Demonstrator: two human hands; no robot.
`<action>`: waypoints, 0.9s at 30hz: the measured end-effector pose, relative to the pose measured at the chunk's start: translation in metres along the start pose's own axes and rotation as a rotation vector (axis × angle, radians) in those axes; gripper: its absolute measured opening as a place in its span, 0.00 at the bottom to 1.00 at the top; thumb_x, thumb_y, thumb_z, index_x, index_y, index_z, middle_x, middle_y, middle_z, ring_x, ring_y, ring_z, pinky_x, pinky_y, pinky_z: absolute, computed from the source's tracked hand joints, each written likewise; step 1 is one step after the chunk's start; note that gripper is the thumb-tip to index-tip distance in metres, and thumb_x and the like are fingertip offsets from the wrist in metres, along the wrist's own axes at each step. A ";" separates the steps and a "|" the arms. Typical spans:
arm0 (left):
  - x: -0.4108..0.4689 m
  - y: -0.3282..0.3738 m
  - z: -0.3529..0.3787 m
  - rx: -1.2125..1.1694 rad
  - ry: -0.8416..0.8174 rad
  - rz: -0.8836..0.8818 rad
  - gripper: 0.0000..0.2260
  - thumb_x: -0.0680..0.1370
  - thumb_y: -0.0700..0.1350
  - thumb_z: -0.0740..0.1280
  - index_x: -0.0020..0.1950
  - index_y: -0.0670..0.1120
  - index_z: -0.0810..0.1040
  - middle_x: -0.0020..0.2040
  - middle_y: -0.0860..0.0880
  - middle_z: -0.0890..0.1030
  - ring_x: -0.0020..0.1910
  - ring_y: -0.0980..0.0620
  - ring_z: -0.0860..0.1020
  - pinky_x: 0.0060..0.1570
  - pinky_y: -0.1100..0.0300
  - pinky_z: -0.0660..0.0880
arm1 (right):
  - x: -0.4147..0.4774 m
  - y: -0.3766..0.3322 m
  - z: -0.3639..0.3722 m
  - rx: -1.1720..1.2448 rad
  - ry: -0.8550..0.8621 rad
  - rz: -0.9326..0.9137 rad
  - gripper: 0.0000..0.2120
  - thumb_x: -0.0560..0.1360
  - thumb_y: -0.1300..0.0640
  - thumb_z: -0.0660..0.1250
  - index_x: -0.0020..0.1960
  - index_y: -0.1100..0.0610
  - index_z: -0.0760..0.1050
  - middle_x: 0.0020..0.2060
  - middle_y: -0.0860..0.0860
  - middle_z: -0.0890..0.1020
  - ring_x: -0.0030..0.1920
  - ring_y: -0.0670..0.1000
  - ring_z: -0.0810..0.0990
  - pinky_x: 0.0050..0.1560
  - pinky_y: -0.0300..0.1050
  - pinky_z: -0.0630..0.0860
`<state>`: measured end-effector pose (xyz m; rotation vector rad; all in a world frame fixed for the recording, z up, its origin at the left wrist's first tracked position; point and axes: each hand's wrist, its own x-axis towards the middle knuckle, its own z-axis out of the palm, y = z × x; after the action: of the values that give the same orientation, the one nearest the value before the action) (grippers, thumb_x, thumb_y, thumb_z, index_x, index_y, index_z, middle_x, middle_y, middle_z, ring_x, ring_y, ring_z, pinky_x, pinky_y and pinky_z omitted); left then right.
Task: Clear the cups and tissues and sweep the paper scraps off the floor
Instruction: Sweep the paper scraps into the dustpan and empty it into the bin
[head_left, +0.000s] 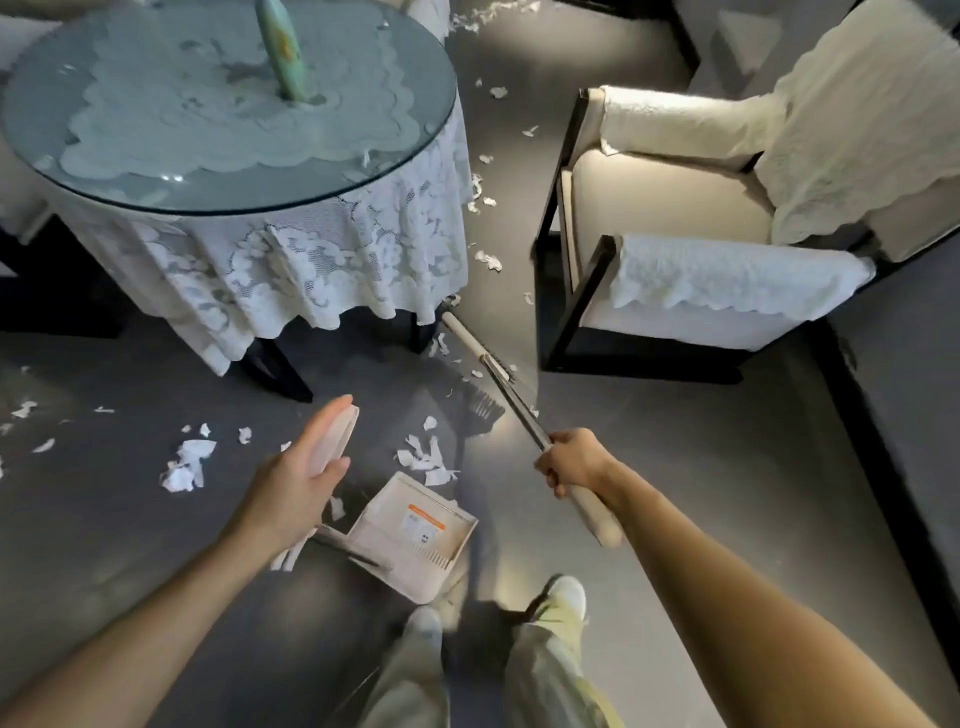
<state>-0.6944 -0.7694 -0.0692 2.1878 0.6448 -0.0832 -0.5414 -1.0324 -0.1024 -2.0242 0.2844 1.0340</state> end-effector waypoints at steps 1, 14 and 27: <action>0.008 0.012 0.006 -0.007 0.025 -0.007 0.28 0.77 0.43 0.65 0.66 0.73 0.61 0.51 0.48 0.80 0.31 0.48 0.77 0.42 0.51 0.77 | 0.008 -0.004 -0.011 -0.010 -0.005 -0.006 0.20 0.73 0.71 0.61 0.65 0.70 0.67 0.27 0.56 0.71 0.21 0.50 0.68 0.19 0.37 0.68; 0.124 0.148 0.116 -0.029 0.255 0.041 0.28 0.77 0.40 0.64 0.73 0.61 0.61 0.60 0.47 0.79 0.47 0.37 0.80 0.47 0.53 0.75 | 0.117 -0.075 -0.177 -0.164 -0.015 -0.076 0.17 0.73 0.71 0.59 0.61 0.69 0.72 0.27 0.57 0.72 0.23 0.51 0.69 0.20 0.39 0.69; 0.267 0.203 0.136 -0.259 0.149 0.067 0.30 0.78 0.33 0.61 0.74 0.56 0.61 0.68 0.60 0.68 0.68 0.55 0.69 0.64 0.67 0.63 | 0.231 -0.172 -0.225 -0.204 -0.043 -0.066 0.08 0.74 0.67 0.65 0.53 0.64 0.73 0.32 0.56 0.74 0.27 0.50 0.72 0.28 0.43 0.72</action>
<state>-0.3455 -0.8642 -0.0861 1.9742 0.6272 0.1908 -0.1772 -1.0572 -0.1061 -2.1740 0.0914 1.1012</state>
